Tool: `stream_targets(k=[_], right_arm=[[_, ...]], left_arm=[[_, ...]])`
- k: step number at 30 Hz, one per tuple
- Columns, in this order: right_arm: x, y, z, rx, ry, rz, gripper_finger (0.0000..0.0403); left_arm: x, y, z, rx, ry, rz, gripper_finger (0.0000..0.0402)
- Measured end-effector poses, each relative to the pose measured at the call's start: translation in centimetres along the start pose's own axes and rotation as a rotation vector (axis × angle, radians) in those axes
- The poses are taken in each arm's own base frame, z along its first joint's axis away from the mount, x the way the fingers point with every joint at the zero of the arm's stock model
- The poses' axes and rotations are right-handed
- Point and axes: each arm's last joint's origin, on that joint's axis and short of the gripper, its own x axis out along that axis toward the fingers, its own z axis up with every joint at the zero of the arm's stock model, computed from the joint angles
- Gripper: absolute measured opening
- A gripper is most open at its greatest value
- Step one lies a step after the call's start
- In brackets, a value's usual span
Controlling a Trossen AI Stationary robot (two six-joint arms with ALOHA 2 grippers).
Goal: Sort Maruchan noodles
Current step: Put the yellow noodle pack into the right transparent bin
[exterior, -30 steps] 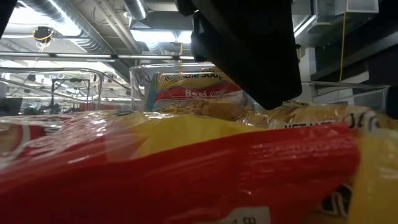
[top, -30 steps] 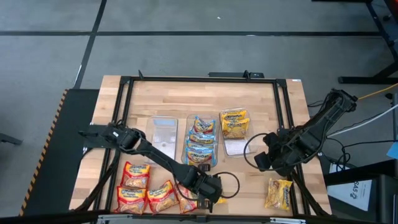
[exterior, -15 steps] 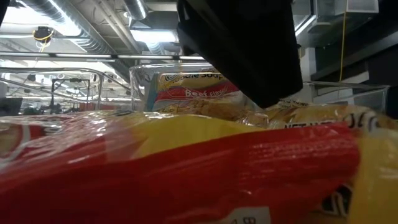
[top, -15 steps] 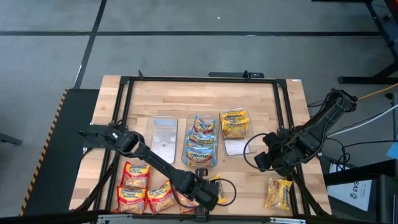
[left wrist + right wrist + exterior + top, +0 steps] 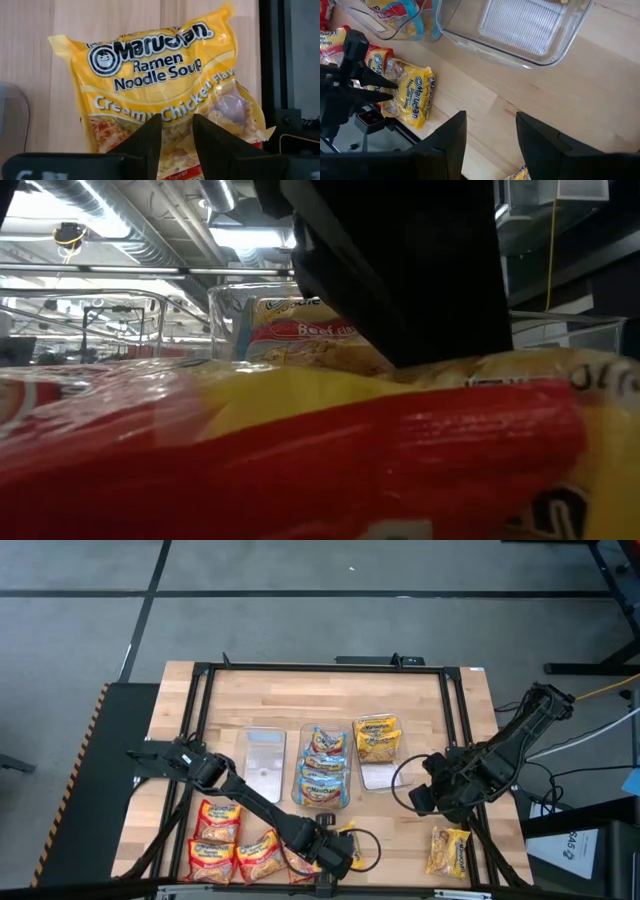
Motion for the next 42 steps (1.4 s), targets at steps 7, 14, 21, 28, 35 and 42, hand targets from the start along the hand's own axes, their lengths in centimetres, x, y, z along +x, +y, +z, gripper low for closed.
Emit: stream_targets(k=[7, 14, 21, 28, 35, 42], right_arm=[[0.0, 0.0, 0.0, -0.001, 0.000, 0.000, 0.0170], [0.0, 0.0, 0.0, -0.006, 0.001, -0.001, 0.0170], [0.0, 0.0, 0.0, -0.051, 0.000, -0.003, 0.0170], [0.0, 0.0, 0.0, -0.055, -0.001, -0.004, 0.0170], [0.0, -0.1, 0.0, -0.058, -0.003, -0.011, 0.0170], [0.0, -0.1, 0.0, -0.053, -0.004, -0.012, 0.0170]], left_arm=[[0.0, 0.0, 0.1, 0.020, -0.013, -0.001, 0.0079], [0.1, 0.0, 0.2, 0.029, -0.016, -0.002, 0.0005], [-0.2, -0.2, 0.4, 0.030, -0.044, -0.020, 0.0001], [-2.3, -0.4, 1.0, 0.055, -0.105, -0.004, 0.0000], [-5.3, -0.1, 1.9, 0.059, -0.185, 0.025, 0.0000], [-10.4, 0.5, 3.1, 0.072, -0.318, 0.065, 0.0000]])
